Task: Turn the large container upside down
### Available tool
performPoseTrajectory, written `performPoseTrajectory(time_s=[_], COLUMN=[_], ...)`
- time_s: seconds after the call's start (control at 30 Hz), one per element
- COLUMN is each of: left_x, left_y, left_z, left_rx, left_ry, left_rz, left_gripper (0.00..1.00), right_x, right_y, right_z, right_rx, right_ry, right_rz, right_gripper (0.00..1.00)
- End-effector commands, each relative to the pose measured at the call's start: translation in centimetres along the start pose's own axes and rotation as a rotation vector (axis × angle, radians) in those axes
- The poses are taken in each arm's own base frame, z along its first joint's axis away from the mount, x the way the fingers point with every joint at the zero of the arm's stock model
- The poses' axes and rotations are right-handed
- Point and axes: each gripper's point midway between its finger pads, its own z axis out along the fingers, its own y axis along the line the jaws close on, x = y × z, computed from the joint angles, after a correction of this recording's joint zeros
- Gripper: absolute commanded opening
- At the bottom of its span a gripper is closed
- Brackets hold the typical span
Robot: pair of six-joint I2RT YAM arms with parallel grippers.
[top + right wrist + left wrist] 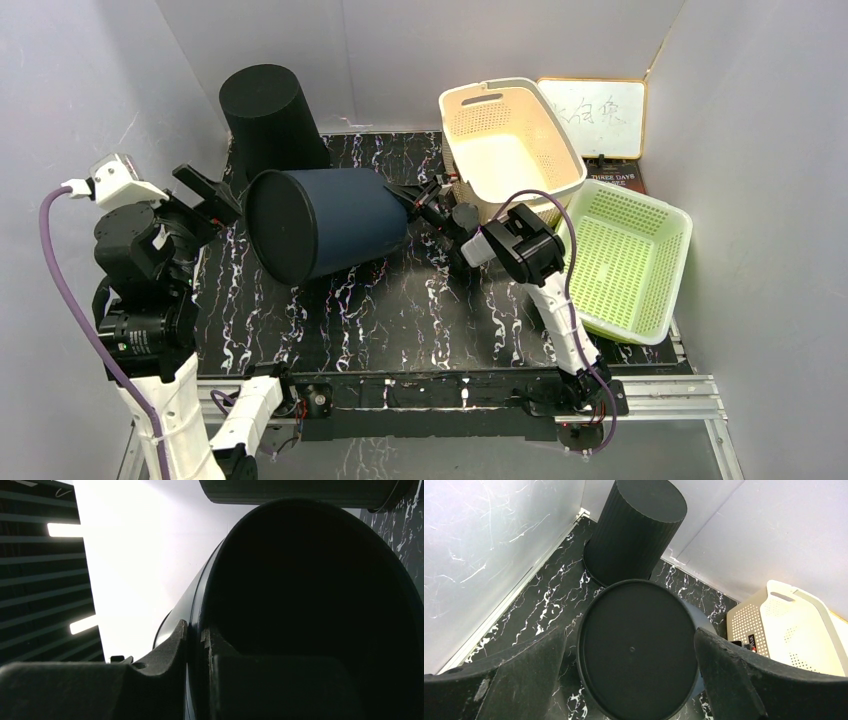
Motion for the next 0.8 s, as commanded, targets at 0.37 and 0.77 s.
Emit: performPoseTrajectory(time_s=[0.37,0.77], left_x=[1.3,2.2], left_y=[0.1,0.3], left_z=[1.4,2.2], left_rx=[0.004,0.000], left_ry=[0.023,0.042], left_rz=[0.035,0.047], left_gripper=[0.98,0.98], right_x=[-13.3,-16.5], right_y=[-2.8,-3.2], right_z=[-9.4,-12.4], right_rx=[-0.083,-0.045], right_ry=[-0.347,-0.492], right_rz=[-0.166,-0.177], right_gripper=[0.00,0.00])
